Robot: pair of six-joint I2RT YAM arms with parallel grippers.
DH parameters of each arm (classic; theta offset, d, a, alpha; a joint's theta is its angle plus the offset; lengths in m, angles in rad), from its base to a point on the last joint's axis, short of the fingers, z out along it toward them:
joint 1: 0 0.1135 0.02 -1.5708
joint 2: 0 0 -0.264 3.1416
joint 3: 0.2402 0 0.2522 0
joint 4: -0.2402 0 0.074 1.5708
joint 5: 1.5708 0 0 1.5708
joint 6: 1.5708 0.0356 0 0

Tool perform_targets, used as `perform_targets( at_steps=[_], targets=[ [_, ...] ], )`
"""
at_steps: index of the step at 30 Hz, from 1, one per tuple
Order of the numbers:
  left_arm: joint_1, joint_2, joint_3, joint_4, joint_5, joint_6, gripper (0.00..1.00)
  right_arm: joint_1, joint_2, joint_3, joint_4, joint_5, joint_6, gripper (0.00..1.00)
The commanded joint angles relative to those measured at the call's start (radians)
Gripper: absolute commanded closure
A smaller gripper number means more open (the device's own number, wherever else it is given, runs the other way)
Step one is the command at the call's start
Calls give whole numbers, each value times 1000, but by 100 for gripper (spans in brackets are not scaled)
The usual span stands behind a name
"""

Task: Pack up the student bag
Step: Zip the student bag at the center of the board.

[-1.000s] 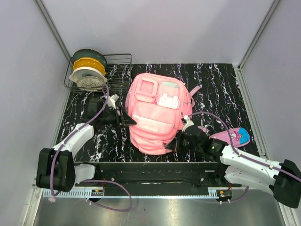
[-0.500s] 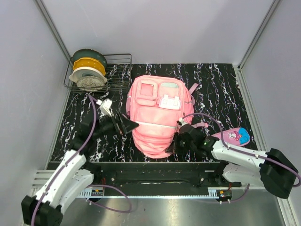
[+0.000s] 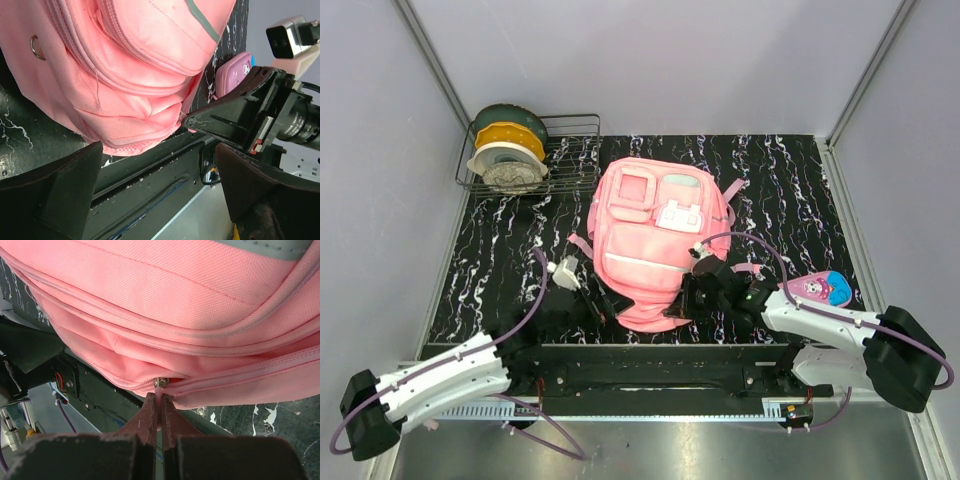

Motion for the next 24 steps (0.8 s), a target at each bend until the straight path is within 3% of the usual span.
perform_targets(
  at_steps=[1,4,5,8,9,14,18,24],
  targets=[
    [-44,76,-34,167,-156,-100,1,3,-36,27,60,26,13,100],
    [-61,205,-40,316,-138,-77,33,1,-62,14,63,6,-3,100],
    [-61,238,-40,339,-139,-77,61,3,-74,11,65,-9,-13,100],
    [-60,308,-56,465,-136,-74,83,1,-89,-4,66,-87,-43,100],
    [-58,319,-56,479,-138,-72,99,3,-105,-22,57,-110,-48,100],
    [2,263,-60,451,-132,-35,100,1,-206,-105,-46,-161,-30,100],
    [162,120,-47,305,-84,44,100,3,-296,-127,-213,-50,-25,100],
    [362,-33,48,91,32,189,100,3,-258,-109,-231,44,6,100]
  ],
)
